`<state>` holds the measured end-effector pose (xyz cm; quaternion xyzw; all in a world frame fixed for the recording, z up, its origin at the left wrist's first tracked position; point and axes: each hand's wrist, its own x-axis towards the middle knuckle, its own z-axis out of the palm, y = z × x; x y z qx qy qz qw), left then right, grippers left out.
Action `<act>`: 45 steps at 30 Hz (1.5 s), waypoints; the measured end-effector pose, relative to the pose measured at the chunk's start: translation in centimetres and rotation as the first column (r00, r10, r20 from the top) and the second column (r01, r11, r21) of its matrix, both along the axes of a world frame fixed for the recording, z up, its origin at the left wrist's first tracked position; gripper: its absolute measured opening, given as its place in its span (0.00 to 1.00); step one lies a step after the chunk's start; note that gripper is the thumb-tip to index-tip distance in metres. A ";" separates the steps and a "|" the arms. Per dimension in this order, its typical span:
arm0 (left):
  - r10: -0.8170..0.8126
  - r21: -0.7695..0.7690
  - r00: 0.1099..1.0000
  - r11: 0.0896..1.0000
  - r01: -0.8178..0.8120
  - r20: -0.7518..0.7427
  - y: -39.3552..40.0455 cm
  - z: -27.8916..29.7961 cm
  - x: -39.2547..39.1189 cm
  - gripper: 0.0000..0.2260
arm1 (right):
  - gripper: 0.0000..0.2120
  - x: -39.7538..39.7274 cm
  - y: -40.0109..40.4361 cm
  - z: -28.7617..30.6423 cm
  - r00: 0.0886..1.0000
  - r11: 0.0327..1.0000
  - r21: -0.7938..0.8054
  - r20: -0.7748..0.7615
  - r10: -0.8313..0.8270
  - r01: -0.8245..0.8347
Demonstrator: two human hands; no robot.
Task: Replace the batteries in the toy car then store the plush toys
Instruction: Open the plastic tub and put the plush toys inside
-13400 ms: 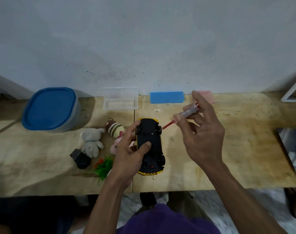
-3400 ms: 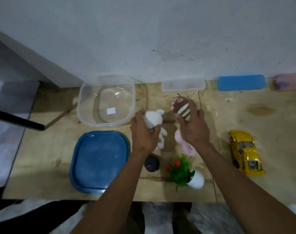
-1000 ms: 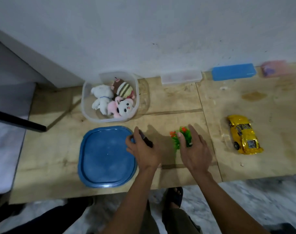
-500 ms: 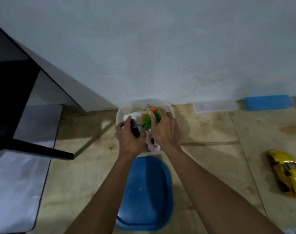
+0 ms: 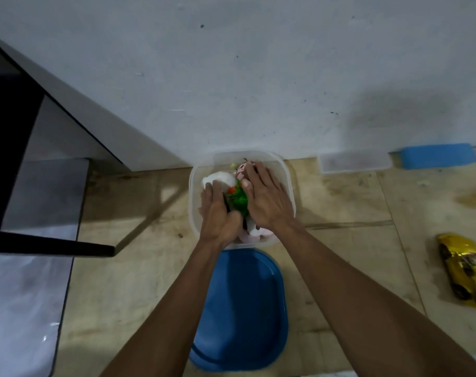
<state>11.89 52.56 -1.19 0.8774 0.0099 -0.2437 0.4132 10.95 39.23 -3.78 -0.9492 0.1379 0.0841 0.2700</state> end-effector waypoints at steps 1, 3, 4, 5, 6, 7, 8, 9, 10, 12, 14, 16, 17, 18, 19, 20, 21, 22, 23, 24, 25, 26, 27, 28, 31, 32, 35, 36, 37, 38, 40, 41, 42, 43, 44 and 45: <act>0.012 -0.007 1.000 1.000 -0.012 0.007 0.0 0.1 -0.1 0.38 | 0.25 -0.1 -0.1 0.4 1.000 1.000 0.020 0.019 -0.011 0.011; 0.038 -0.031 0.997 0.999 -0.036 0.070 0.2 0.4 -0.8 0.36 | 0.25 -0.7 -0.2 1.5 0.996 0.997 0.066 0.073 -0.048 0.043; 0.044 -0.040 0.992 0.998 -0.039 0.121 0.3 0.8 -1.3 0.35 | 0.25 -1.3 -0.1 2.2 0.992 0.993 0.098 0.105 -0.075 0.065; 0.054 -0.052 0.983 0.998 -0.046 0.176 0.5 1.1 -2.0 0.34 | 0.25 -2.0 0.0 2.9 0.983 0.987 0.134 0.145 -0.113 0.093; 0.076 -0.075 0.971 0.995 -0.060 0.226 0.7 1.6 -2.7 0.33 | 0.25 -2.9 0.2 3.5 0.966 0.977 0.172 0.203 -0.162 0.128; 0.107 -0.107 0.956 0.991 -0.081 0.272 1.1 2.0 -3.5 0.32 | 0.24 -4.0 0.4 4.2 0.936 0.964 0.209 0.276 -0.218 0.163; 0.140 -0.136 0.938 0.986 -0.101 0.318 1.6 2.3 -4.5 0.31 | 0.23 -5.3 0.7 4.7 0.897 0.950 0.244 0.347 -0.274 0.196; 0.167 -0.155 0.915 0.981 -0.116 0.367 2.1 2.7 -5.5 0.30 | 0.22 -6.6 1.0 5.1 0.857 0.936 0.273 0.403 -0.322 0.224; 0.184 -0.165 0.894 0.978 -0.126 0.408 2.7 2.8 -6.7 0.30 | 0.22 -8.1 1.3 5.3 0.821 0.922 0.296 0.440 -0.362 0.248; 0.207 -0.162 0.878 0.975 -0.150 0.431 4.0 2.7 -9.4 0.30 | 0.20 -11.5 1.9 5.1 0.779 0.894 0.338 0.458 -0.428 0.293; 0.229 -0.138 0.897 0.972 -0.190 0.377 5.4 2.0 -12.4 0.29 | 0.20 -15.2 2.7 3.6 0.782 0.870 0.372 0.412 -0.468 0.324; 0.246 -0.053 0.922 0.969 -0.242 0.300 7.1 0.7 -15.5 0.30 | 0.22 -19.0 3.7 1.3 0.828 0.854 0.368 0.289 -0.480 0.367; 0.236 0.016 0.933 0.968 -0.249 0.270 7.9 -0.1 -16.9 0.30 | 0.22 -20.7 4.1 0.2 0.854 0.850 0.360 0.212 -0.475 0.384; 0.227 0.084 0.946 0.964 -0.252 0.231 8.8 -0.9 -18.3 0.32 | 0.23 -22.4 4.6 -0.7 0.877 0.852 0.347 0.141 -0.460 0.391; 0.230 0.138 0.957 0.957 -0.256 0.177 9.5 -1.6 -19.4 0.34 | 0.24 -23.6 4.9 -1.5 0.893 0.856 0.334 0.083 -0.443 0.394; 0.242 0.177 0.964 0.950 -0.259 0.113 10.0 -2.3 -20.3 0.37 | 0.25 -24.6 5.2 -2.0 0.904 0.860 0.326 0.034 -0.426 0.393; 0.244 0.208 0.968 0.945 -0.253 0.064 10.4 -2.6 -21.2 0.41 | 0.26 -25.6 5.5 -2.4 0.911 0.860 0.328 -0.011 -0.411 0.392; 0.238 0.229 0.970 0.943 -0.241 0.039 10.7 -3.0 -21.9 0.45 | 0.27 -26.2 5.8 -2.5 0.916 0.856 0.337 -0.051 -0.399 0.392; 0.225 0.244 0.974 0.943 -0.225 0.027 10.8 -3.4 -22.4 0.48 | 0.27 -26.6 6.1 -2.7 0.919 0.854 0.345 -0.083 -0.384 0.388; 0.219 0.251 0.976 0.944 -0.214 0.008 10.9 -3.8 -22.6 0.49 | 0.28 -26.7 6.3 -2.9 0.923 0.856 0.348 -0.105 -0.370 0.383; 0.221 0.252 0.975 0.944 -0.211 -0.012 10.9 -3.9 -22.7 0.50 | 0.28 -26.8 6.6 -3.1 0.924 0.857 0.347 -0.115 -0.365 0.382; 0.237 0.248 0.971 0.943 -0.224 -0.024 11.1 -4.5 -22.7 0.49 | 0.28 -26.8 6.7 -3.4 0.921 0.854 0.345 -0.115 -0.372 0.388; 0.255 0.238 0.967 0.940 -0.243 -0.023 11.3 -4.9 -22.7 0.49 | 0.28 -26.8 6.8 -3.5 0.915 0.848 0.346 -0.114 -0.387 0.402; 0.277 0.228 0.961 0.937 -0.265 -0.022 11.6 -5.1 -22.7 0.49 | 0.28 -26.9 6.8 -3.5 0.909 0.841 0.347 -0.113 -0.402 0.415; 0.365 0.151 0.929 0.924 -0.352 -0.061 11.4 -3.3 -23.2 0.44 | 0.27 -27.7 6.7 -3.1 0.902 0.832 0.355 -0.099 -0.420 0.426; 0.398 0.112 0.912 0.915 -0.388 -0.095 11.2 -2.4 -23.6 0.41 | 0.26 -28.2 6.6 -2.9 0.901 0.828 0.366 -0.084 -0.426 0.425; 0.457 0.090 0.878 0.889 -0.449 -0.140 10.9 -1.7 -24.9 0.36 | 0.26 -29.4 6.6 -1.6 0.881 0.795 0.407 -0.059 -0.469 0.450; 0.474 0.077 0.871 0.880 -0.468 -0.127 10.7 -1.4 -25.5 0.37 | 0.26 -29.8 6.7 -0.9 0.878 0.791 0.418 -0.035 -0.478 0.447; 0.494 0.061 0.864 0.870 -0.490 -0.097 10.4 -0.9 -26.0 0.39 | 0.27 -30.1 6.7 -0.1 0.874 0.790 0.427 0.000 -0.486 0.439; 0.512 0.045 0.858 0.859 -0.510 -0.046 10.1 -0.4 -26.3 0.41 | 0.27 -30.4 6.6 0.8 0.867 0.791 0.434 0.044 -0.497 0.432; 0.535 0.034 0.841 0.842 -0.539 0.085 9.3 0.3 -26.2 0.43 | 0.26 -30.3 6.1 2.6 0.848 0.802 0.434 0.140 -0.511 0.411; 0.543 0.008 0.829 0.836 -0.549 0.134 8.7 0.8 -25.8 0.44 | 0.27 -29.8 5.7 3.6 0.843 0.812 0.431 0.184 -0.505 0.393; 0.549 -0.023 0.822 0.833 -0.552 0.152 8.1 1.4 -25.0 0.44 | 0.27 -29.1 5.2 4.4 0.842 0.825 0.427 0.223 -0.492 0.370; 0.551 -0.046 0.822 0.834 -0.550 0.145 7.4 2.2 -23.9 0.44 | 0.28 -27.9 4.7 5.0 0.842 0.839 0.420 0.255 -0.476 0.347; 0.550 -0.053 0.825 0.835 -0.548 0.134 6.7 2.7 -22.5 0.44 | 0.28 -26.5 4.0 5.5 0.841 0.848 0.413 0.279 -0.464 0.331; 0.548 -0.059 0.825 0.836 -0.545 0.138 6.0 3.0 -20.8 0.45 | 0.29 -24.8 3.3 5.9 0.841 0.853 0.408 0.288 -0.457 0.325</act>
